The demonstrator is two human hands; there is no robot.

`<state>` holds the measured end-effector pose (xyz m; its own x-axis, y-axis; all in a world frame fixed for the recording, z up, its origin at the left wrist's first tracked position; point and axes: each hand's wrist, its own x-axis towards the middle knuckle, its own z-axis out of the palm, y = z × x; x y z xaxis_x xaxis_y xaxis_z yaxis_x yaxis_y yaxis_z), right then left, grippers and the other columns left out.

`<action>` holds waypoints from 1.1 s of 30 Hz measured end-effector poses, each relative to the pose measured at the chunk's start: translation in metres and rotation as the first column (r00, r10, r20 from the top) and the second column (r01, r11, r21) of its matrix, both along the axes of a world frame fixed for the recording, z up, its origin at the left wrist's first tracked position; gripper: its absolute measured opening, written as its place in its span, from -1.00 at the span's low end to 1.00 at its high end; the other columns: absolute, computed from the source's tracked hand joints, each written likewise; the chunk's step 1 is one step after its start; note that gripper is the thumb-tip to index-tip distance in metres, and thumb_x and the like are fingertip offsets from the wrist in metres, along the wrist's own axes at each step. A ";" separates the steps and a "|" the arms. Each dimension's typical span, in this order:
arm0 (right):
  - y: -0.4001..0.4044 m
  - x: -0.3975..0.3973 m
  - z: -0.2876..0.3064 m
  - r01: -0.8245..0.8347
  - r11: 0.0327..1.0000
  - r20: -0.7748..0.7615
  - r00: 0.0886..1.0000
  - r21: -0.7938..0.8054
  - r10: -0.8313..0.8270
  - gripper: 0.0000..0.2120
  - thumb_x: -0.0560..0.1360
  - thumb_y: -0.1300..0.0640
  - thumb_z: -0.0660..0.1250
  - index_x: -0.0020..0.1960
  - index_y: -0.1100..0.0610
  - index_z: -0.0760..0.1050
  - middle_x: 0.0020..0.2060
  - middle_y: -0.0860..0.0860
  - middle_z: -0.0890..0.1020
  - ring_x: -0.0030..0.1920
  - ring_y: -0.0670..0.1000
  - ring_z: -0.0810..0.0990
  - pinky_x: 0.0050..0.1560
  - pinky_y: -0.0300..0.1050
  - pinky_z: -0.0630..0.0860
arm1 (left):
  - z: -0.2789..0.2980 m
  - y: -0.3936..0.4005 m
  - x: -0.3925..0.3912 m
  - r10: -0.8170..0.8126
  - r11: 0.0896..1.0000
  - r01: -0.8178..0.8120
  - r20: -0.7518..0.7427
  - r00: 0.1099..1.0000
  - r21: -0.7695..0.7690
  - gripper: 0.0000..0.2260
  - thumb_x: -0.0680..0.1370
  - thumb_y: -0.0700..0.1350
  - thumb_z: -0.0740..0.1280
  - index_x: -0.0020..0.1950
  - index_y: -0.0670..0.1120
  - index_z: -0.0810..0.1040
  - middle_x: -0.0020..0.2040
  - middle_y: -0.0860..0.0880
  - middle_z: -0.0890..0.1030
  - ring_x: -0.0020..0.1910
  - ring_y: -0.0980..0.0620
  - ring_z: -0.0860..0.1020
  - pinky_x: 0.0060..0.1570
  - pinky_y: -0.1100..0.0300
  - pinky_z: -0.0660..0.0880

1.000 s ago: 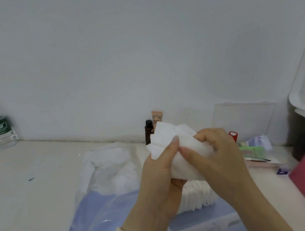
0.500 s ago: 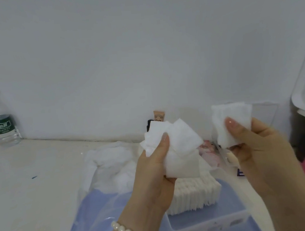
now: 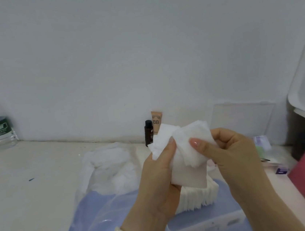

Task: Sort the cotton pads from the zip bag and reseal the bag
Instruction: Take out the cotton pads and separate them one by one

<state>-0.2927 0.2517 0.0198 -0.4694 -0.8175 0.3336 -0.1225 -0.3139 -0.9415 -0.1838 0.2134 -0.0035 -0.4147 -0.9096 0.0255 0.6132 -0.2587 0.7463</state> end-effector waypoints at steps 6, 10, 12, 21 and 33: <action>-0.003 0.002 -0.007 0.084 0.996 -0.122 0.989 0.006 -0.083 -0.87 0.31 0.25 0.50 -0.23 0.09 0.57 -0.36 -0.06 0.65 -0.38 -0.18 0.55 -0.43 -0.43 0.43 | 0.000 0.001 -0.001 -0.010 1.000 0.010 0.046 0.999 -0.010 -0.71 0.49 -0.07 0.31 0.14 -0.16 0.59 0.00 -0.17 0.68 -0.05 -0.09 0.65 -0.21 0.11 0.61; -0.007 -0.004 -0.012 0.132 0.989 -0.269 0.957 0.066 -0.110 -0.67 0.33 0.15 0.49 0.05 -0.01 0.53 -0.05 -0.05 0.57 -0.12 -0.12 0.53 -0.29 -0.42 0.44 | 0.001 0.000 0.001 -0.010 1.000 0.009 0.045 0.999 0.021 -0.72 0.56 -0.05 0.25 0.16 -0.17 0.58 0.01 -0.17 0.68 -0.02 -0.11 0.65 -0.16 0.10 0.62; -0.006 -0.003 -0.010 0.078 0.996 -0.235 0.970 0.041 -0.067 -0.78 0.31 0.20 0.49 -0.08 0.01 0.60 -0.08 0.00 0.63 -0.19 -0.13 0.57 -0.30 -0.42 0.47 | 0.002 -0.001 0.002 -0.012 0.999 0.011 0.045 0.999 0.034 -0.69 0.55 -0.01 0.23 0.15 -0.18 0.57 0.00 -0.18 0.68 -0.02 -0.12 0.65 -0.10 0.06 0.62; -0.005 -0.014 -0.004 0.019 0.992 0.448 0.893 -0.126 0.040 -0.77 0.24 0.17 0.41 -0.12 0.20 0.59 -0.10 0.10 0.69 -0.07 0.14 0.67 -0.09 0.03 0.63 | 0.009 -0.001 0.007 -0.019 0.981 0.036 -0.087 0.996 0.193 -0.70 0.56 -0.02 0.24 0.09 -0.21 0.59 -0.04 -0.20 0.68 -0.13 -0.10 0.67 -0.14 0.06 0.62; -0.003 -0.022 -0.002 -0.211 0.970 0.439 0.865 -0.121 0.244 -0.71 0.11 0.06 0.44 -0.20 0.16 0.68 -0.22 0.09 0.69 -0.22 0.04 0.66 -0.24 -0.15 0.61 | 0.001 -0.009 0.013 -0.126 0.992 0.126 0.051 0.991 -0.005 -0.63 0.38 -0.26 0.40 0.18 -0.21 0.54 0.06 -0.25 0.64 -0.03 -0.17 0.63 -0.03 -0.05 0.58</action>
